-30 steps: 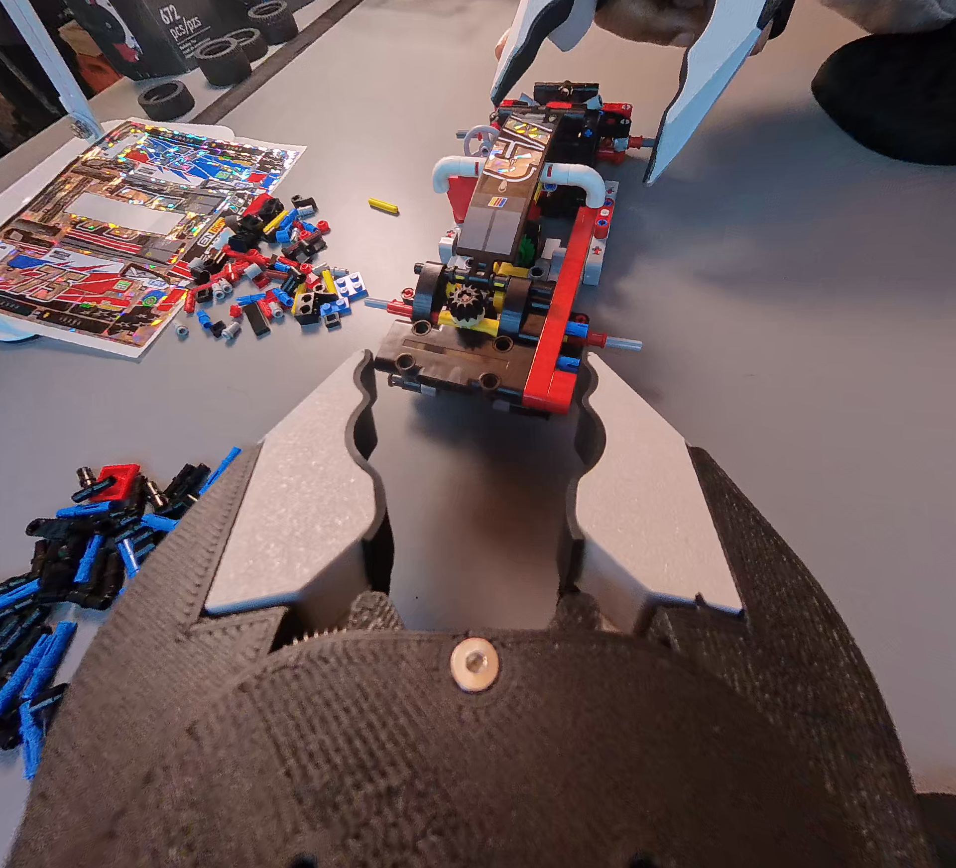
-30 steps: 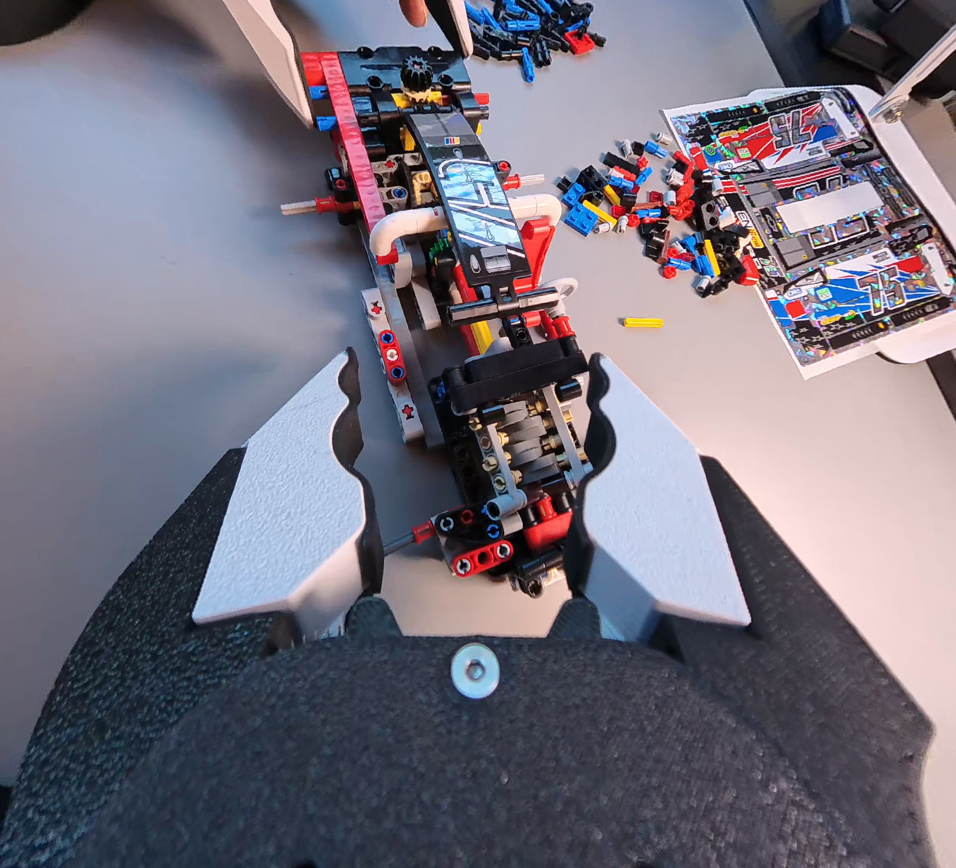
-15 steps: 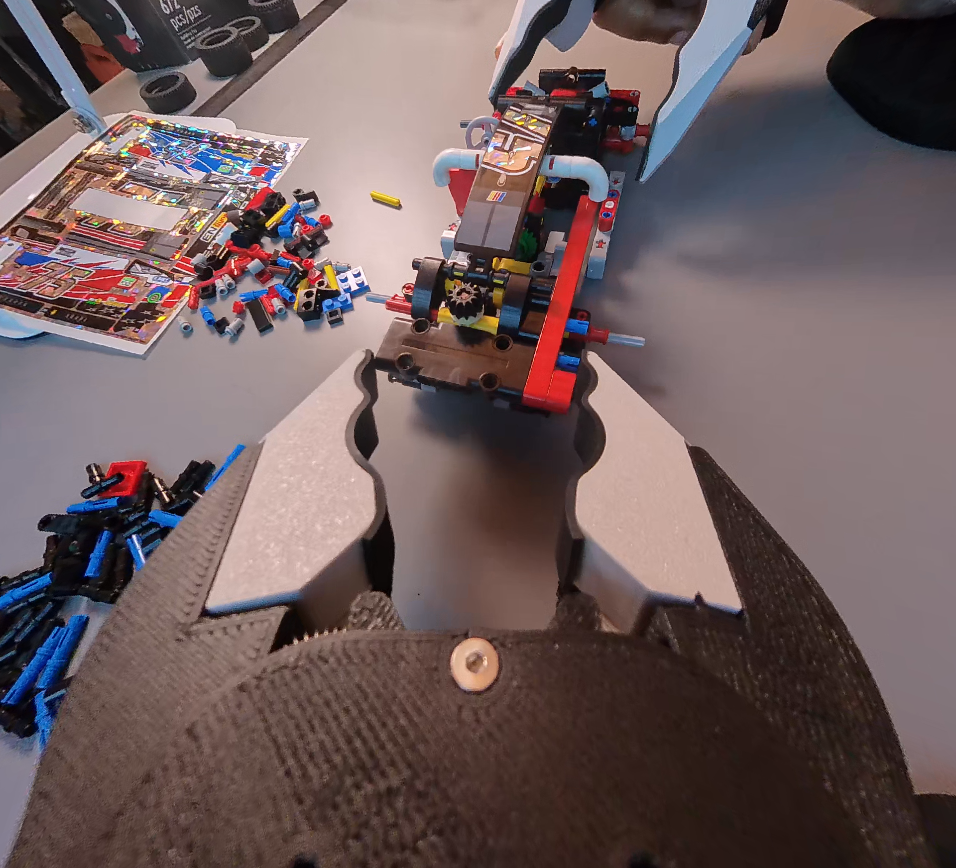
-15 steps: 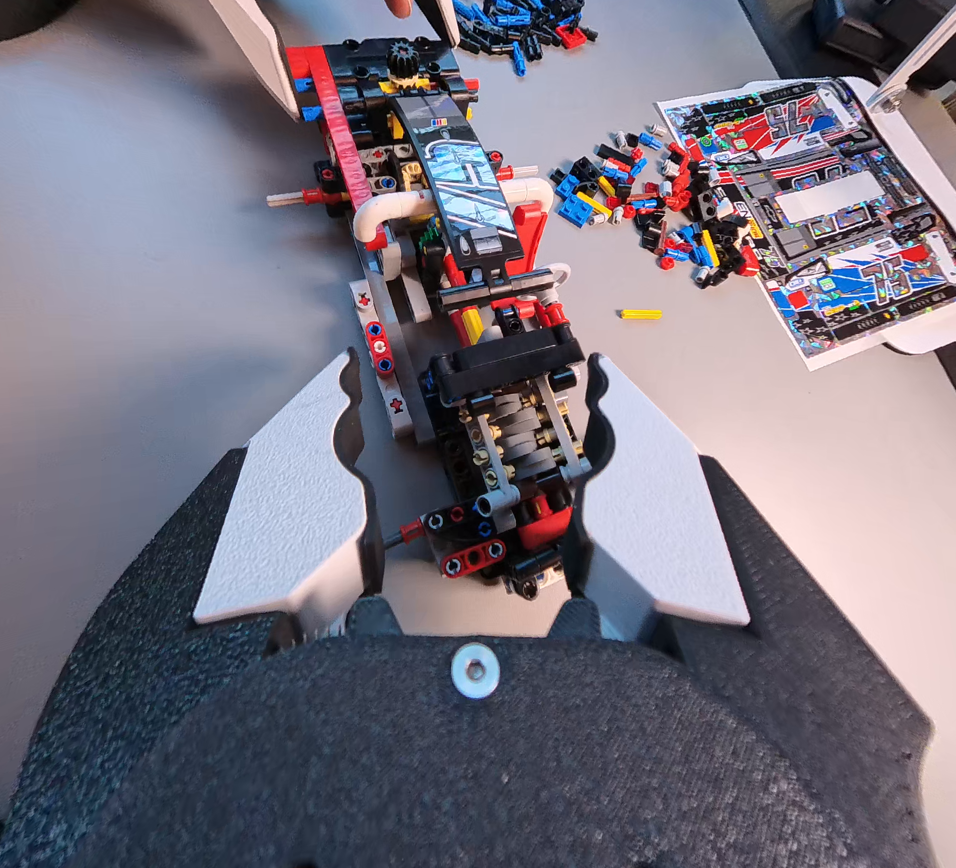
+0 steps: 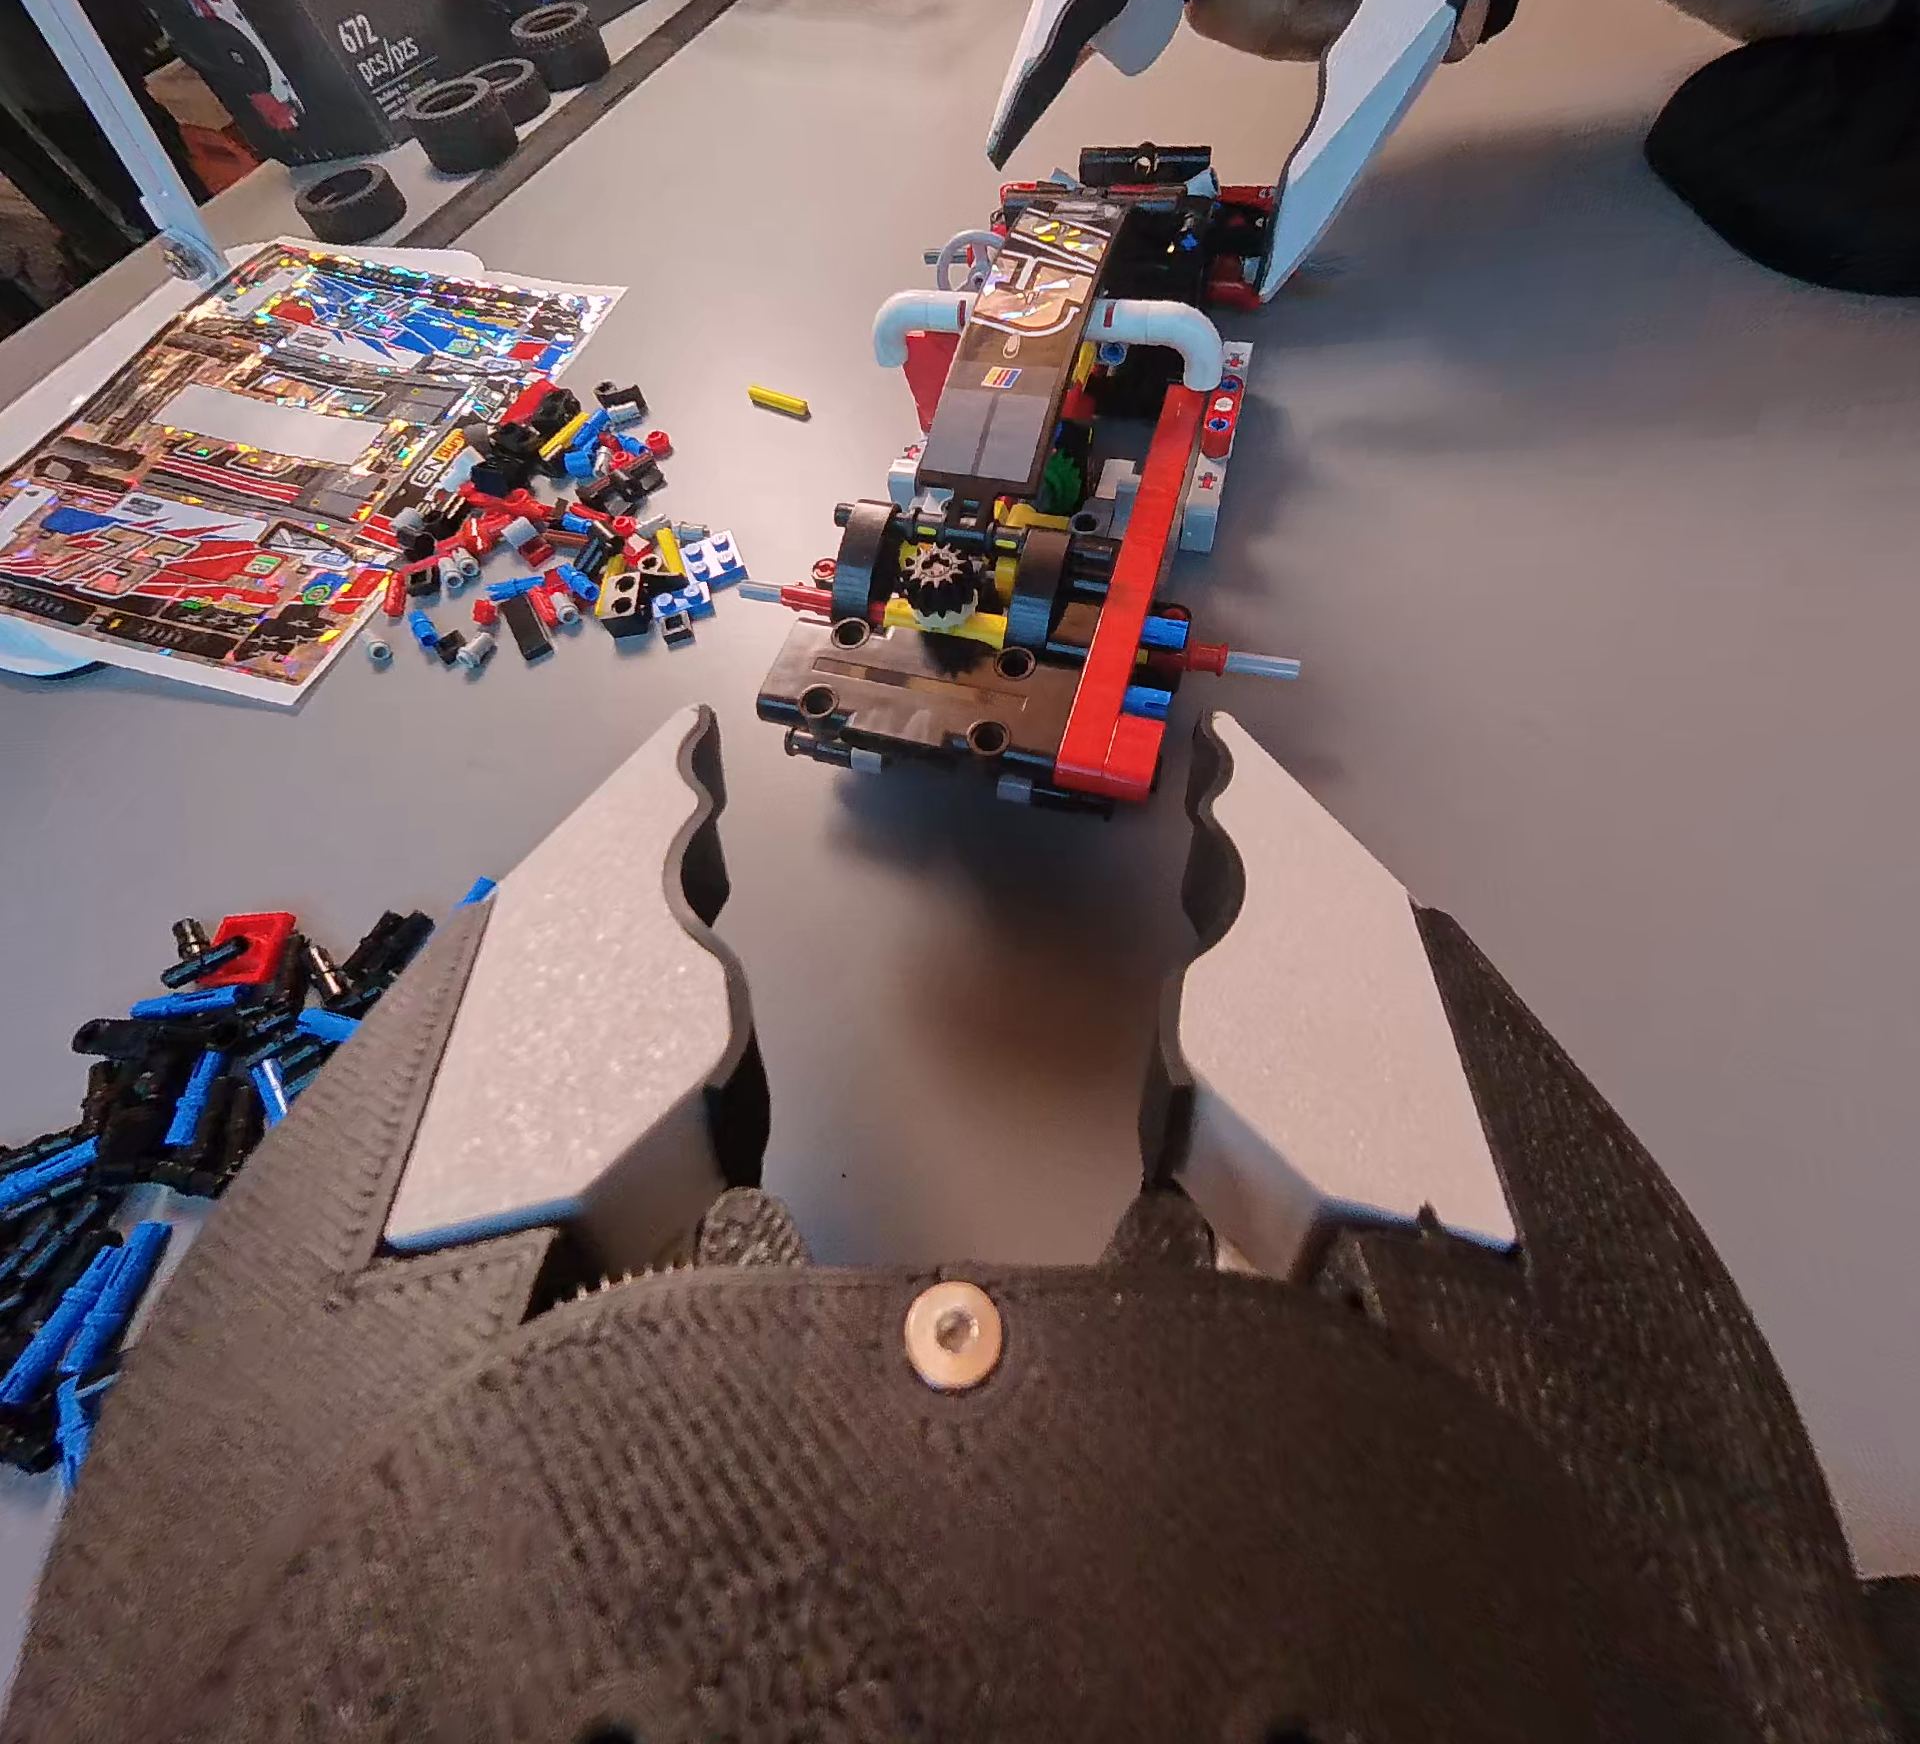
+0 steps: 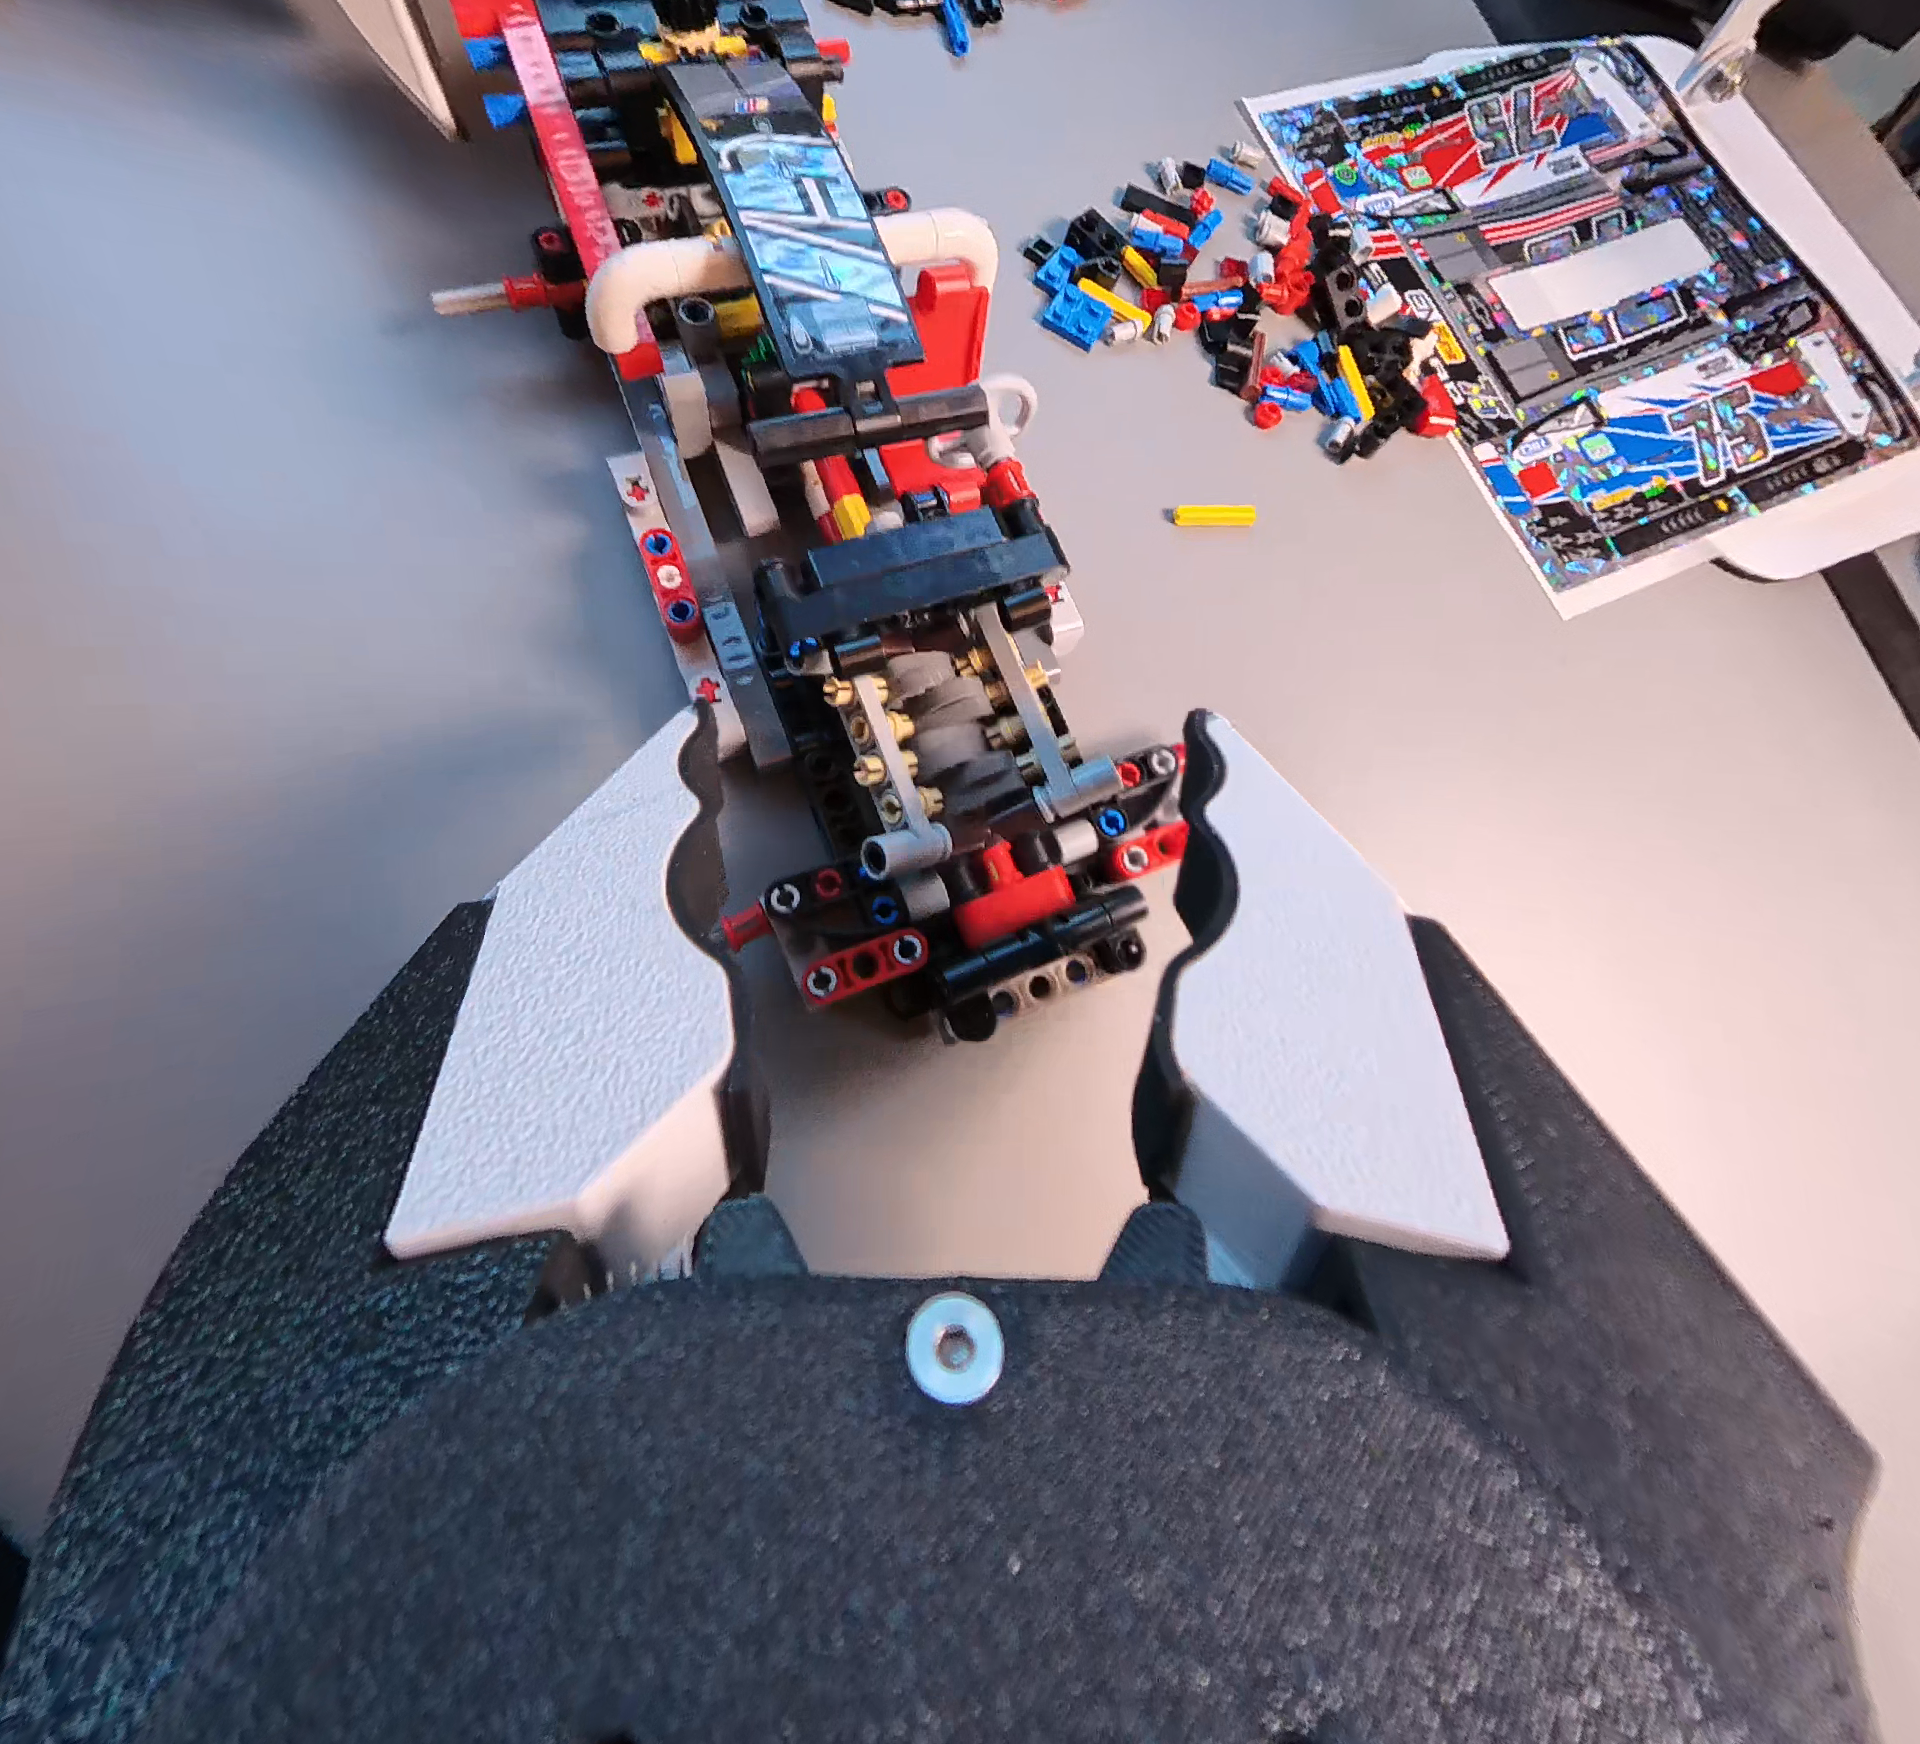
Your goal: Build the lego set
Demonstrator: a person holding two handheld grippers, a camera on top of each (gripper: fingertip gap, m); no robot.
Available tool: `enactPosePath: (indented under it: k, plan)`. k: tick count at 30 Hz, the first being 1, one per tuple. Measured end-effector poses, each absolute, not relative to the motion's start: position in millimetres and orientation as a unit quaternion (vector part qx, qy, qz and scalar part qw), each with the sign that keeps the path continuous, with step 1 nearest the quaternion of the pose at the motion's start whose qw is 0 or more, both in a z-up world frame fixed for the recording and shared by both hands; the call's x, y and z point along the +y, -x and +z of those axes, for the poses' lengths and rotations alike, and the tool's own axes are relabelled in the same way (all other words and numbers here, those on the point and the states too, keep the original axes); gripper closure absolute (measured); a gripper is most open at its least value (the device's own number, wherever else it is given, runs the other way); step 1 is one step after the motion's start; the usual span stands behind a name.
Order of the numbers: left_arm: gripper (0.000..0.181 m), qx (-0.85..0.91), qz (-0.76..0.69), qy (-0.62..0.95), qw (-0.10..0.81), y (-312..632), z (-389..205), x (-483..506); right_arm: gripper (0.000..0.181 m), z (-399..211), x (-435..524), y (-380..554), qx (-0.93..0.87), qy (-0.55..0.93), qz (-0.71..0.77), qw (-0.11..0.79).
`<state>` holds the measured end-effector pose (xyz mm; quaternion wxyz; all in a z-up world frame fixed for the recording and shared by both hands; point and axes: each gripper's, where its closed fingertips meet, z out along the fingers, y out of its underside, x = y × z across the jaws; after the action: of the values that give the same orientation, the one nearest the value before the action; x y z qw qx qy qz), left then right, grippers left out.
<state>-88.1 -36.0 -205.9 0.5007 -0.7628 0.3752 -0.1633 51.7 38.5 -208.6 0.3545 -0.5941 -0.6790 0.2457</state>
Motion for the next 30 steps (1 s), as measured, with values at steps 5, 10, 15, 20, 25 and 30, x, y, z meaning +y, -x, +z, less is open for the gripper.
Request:
enactPosePath:
  k: [5, 10, 15, 20, 25, 30]
  plan:
    - [0.095, 0.371, -0.164, 0.763, 0.503, 88.6, -205.1, -35.3, 0.090, -208.2, 36.5, -58.8, -0.675, 0.602, 0.261, 0.339]
    - [0.095, 0.371, -0.168, 0.762, 0.504, 87.1, -204.3, -35.6, 0.088, -221.2, 39.4, -66.0, -0.681, 0.613, 0.242, 0.319]
    - [0.093, 0.362, -0.191, 0.754, 0.514, 84.1, -195.5, -34.4, 0.091, -221.8, 38.8, -63.7, -0.681, 0.612, 0.243, 0.320]
    - [0.086, 0.387, -0.222, 0.753, 0.483, 78.6, -193.9, -28.4, 0.093, -221.1, 40.8, -64.0, -0.678, 0.614, 0.243, 0.322]
    - [0.082, 0.432, -0.247, 0.750, 0.435, 69.2, -203.3, -24.6, 0.093, -220.7, 42.5, -64.0, -0.673, 0.614, 0.251, 0.326]
    - [0.096, 0.462, -0.258, 0.739, 0.417, 62.5, -208.6, -23.6, 0.097, -221.5, 45.6, -63.9, -0.674, 0.610, 0.249, 0.335]
